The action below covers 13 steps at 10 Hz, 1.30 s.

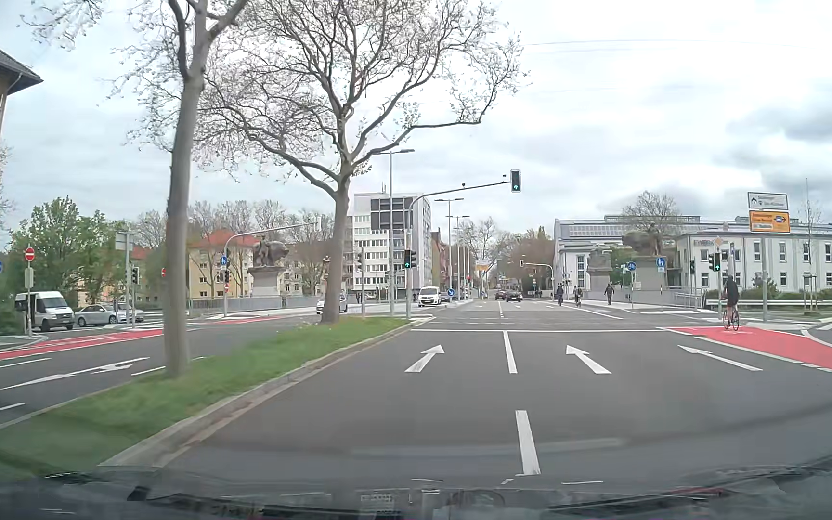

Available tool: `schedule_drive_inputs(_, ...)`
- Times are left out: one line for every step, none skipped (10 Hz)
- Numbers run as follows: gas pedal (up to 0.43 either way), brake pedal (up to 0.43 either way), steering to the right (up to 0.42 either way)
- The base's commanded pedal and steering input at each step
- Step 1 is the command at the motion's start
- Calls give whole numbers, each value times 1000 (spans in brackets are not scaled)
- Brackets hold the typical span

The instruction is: Follow the waypoints while adhering to traffic rules and regulations

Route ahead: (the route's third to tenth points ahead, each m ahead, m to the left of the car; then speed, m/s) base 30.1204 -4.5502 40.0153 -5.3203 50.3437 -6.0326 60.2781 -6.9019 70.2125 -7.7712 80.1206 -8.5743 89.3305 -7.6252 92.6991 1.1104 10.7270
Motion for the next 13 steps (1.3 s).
schedule_drive_inputs(59, 0, 14)
schedule_drive_inputs(59, 0, 16)
schedule_drive_inputs(47, 0, 17)
schedule_drive_inputs(47, 0, 18)
schedule_drive_inputs(39, 0, 18)
schedule_drive_inputs(39, 0, 20)
schedule_drive_inputs(39, 0, 21)
schedule_drive_inputs(39, 0, 22)
schedule_drive_inputs(39, 0, 23)
schedule_drive_inputs(39, 0, 23)
schedule_drive_inputs(39, 0, 23)
schedule_drive_inputs(39, 0, 23)
schedule_drive_inputs(28, 0, 22)
